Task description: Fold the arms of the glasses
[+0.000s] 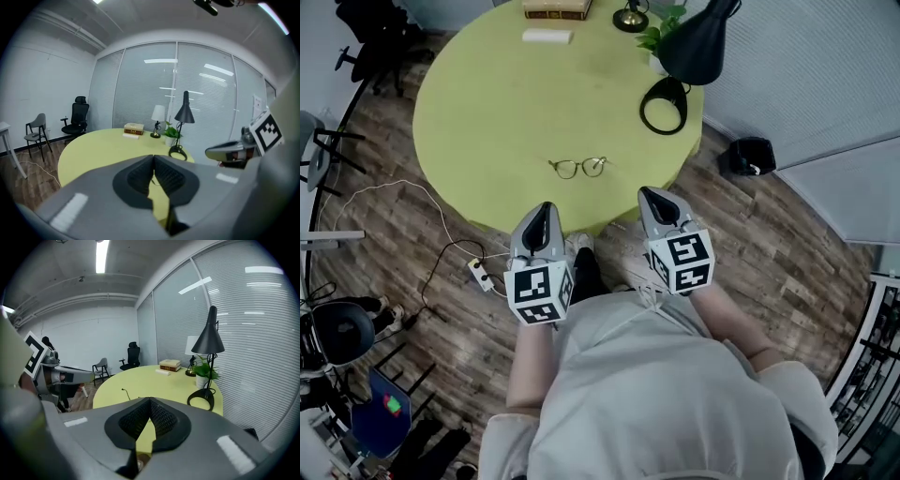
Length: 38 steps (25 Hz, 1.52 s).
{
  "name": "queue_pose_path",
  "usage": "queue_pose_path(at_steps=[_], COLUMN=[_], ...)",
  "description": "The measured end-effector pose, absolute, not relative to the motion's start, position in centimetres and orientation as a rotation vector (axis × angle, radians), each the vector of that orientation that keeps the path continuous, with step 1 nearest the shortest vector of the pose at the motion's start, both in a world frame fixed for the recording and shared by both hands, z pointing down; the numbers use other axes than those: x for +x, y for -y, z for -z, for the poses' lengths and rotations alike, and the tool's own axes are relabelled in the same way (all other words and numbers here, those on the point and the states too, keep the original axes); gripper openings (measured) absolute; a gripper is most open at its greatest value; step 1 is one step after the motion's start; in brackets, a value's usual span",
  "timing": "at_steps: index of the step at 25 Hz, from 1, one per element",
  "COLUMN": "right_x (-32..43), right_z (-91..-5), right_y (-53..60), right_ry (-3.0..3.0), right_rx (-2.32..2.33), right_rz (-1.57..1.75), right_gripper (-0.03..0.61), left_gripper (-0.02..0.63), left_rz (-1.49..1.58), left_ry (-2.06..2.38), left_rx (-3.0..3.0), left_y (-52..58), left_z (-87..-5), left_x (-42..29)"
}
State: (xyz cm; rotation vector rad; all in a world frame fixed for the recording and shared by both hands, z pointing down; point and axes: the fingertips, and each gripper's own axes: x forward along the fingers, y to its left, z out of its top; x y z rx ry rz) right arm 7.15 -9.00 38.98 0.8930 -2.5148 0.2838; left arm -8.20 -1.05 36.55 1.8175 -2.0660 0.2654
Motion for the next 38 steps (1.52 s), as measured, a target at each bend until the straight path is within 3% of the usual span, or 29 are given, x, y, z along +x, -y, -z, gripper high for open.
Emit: queue_pose_path(at_steps=[14,17,24,32,38], right_x=[0.5,-0.2,-1.6,-3.1,-3.5], right_z=[-47.4,-49.3,-52.9,-52.5,-53.0], right_y=[15.5,16.3,18.2,17.4,17.3], right_ry=[2.260,2.221,2.158,2.133,2.093], right_rx=[0.743,0.665,0.474,0.281,0.195], right_rz=[-0.335,-0.284,-0.123,0.107,0.203], right_gripper=[0.000,0.069,0.097,0.093,0.021], left_gripper=[0.006,0.006,0.006,0.006,0.006], left_rz=[-0.398,-0.410,-0.407,-0.439,-0.460], left_ry=[1.888,1.854,1.773,1.733,1.712], left_rx=[1.823,1.844,1.848,1.858,1.864], left_y=[9.0,9.8,11.3,11.4,11.8], left_z=[-43.0,-44.5,-48.7,-49.9,-50.4], left_x=[-15.9,-16.3,-16.9,-17.4,-17.4])
